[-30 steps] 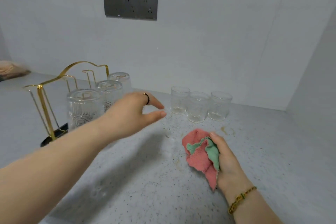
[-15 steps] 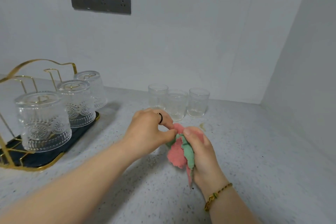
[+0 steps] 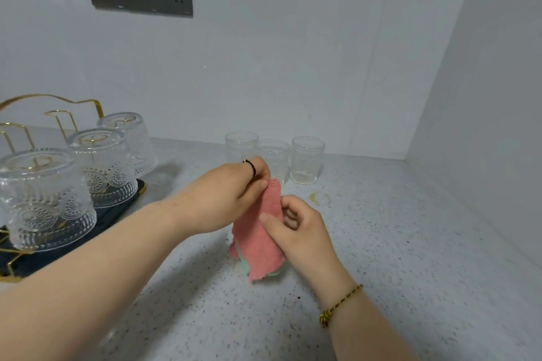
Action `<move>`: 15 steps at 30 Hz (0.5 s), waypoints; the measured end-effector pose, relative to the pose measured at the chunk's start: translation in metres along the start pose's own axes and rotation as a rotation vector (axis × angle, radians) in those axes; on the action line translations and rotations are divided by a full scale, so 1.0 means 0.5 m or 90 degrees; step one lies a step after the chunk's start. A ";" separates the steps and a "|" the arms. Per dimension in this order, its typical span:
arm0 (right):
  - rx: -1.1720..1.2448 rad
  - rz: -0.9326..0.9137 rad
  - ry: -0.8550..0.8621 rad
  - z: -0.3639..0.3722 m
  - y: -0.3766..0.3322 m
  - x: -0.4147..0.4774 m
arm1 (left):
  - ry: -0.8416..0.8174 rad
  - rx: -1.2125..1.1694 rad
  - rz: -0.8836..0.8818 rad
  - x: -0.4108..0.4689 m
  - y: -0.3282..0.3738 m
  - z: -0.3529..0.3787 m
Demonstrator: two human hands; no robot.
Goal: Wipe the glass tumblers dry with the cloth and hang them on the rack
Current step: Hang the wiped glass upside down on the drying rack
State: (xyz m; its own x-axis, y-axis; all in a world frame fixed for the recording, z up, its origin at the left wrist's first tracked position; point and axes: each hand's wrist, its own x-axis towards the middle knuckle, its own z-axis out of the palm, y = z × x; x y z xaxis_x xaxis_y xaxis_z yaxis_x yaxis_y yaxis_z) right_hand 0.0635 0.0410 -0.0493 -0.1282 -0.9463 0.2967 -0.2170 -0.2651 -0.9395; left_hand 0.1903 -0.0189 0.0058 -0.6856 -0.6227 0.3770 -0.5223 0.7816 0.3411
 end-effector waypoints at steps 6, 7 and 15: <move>-0.005 0.041 -0.066 -0.023 -0.034 0.013 | 0.045 -0.062 -0.008 0.020 -0.004 0.021; 0.003 0.058 -0.082 -0.033 -0.034 0.015 | 0.047 -0.082 -0.015 0.024 -0.004 0.027; 0.111 0.202 -0.019 -0.109 0.031 0.013 | -0.004 -0.317 -0.161 0.068 -0.033 0.115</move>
State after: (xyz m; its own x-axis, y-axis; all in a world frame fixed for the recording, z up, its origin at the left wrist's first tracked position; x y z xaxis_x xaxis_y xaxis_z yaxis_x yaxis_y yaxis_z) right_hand 0.0066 0.0407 -0.0524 -0.1342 -0.9908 -0.0178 -0.0022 0.0183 -0.9998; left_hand 0.1466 -0.0508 -0.0365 -0.5731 -0.7877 0.2261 -0.3699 0.4949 0.7863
